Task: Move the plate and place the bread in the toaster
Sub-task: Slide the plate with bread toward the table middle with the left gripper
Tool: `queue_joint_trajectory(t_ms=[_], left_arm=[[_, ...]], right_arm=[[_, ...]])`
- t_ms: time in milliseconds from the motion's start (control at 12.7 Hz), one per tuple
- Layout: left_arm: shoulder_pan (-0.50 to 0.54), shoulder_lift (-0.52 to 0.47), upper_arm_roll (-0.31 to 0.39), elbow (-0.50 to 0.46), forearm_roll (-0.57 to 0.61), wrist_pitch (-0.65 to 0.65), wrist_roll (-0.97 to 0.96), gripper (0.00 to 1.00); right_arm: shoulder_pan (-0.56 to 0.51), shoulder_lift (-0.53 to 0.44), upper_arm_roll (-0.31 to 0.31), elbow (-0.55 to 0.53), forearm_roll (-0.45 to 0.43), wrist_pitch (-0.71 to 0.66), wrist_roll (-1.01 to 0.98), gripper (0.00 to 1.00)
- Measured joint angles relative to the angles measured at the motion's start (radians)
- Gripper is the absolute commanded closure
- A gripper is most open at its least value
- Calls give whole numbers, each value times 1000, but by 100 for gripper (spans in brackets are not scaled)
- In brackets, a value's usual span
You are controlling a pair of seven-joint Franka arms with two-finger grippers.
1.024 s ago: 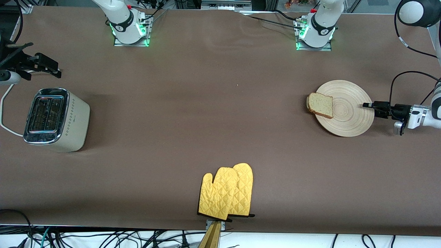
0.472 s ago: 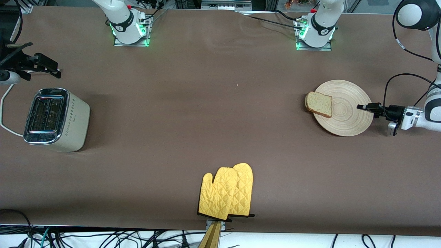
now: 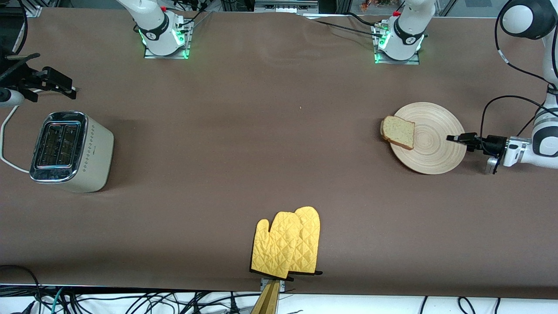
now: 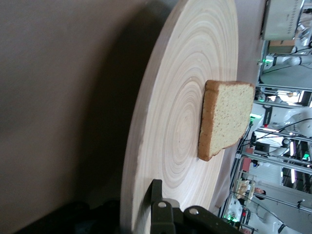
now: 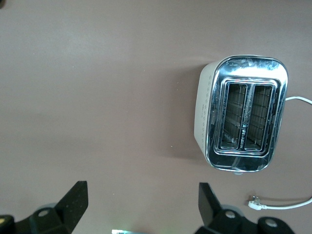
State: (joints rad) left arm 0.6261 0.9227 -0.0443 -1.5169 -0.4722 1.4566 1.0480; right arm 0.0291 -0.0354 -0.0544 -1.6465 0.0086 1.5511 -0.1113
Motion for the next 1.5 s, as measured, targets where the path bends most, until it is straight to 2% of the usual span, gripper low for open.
queue_joint_trajectory(t_ms=[551, 945, 1260, 1496], left_arm=[[-14, 17, -101, -2, -111, -15, -112, 100], [-36, 10, -130, 4, -220, -49, -176, 100], [-166, -75, -152, -6, -317, -31, -282, 100], [-329, -154, -154, -90, -432, 118, -316, 100]], right_arm=[[-1, 7, -3, 0, 0, -1, 0, 0], [-1, 12, -3, 0, 0, -1, 0, 0], [-1, 13, -3, 3, 0, -1, 0, 0], [-1, 13, -3, 4, 0, -1, 0, 0]])
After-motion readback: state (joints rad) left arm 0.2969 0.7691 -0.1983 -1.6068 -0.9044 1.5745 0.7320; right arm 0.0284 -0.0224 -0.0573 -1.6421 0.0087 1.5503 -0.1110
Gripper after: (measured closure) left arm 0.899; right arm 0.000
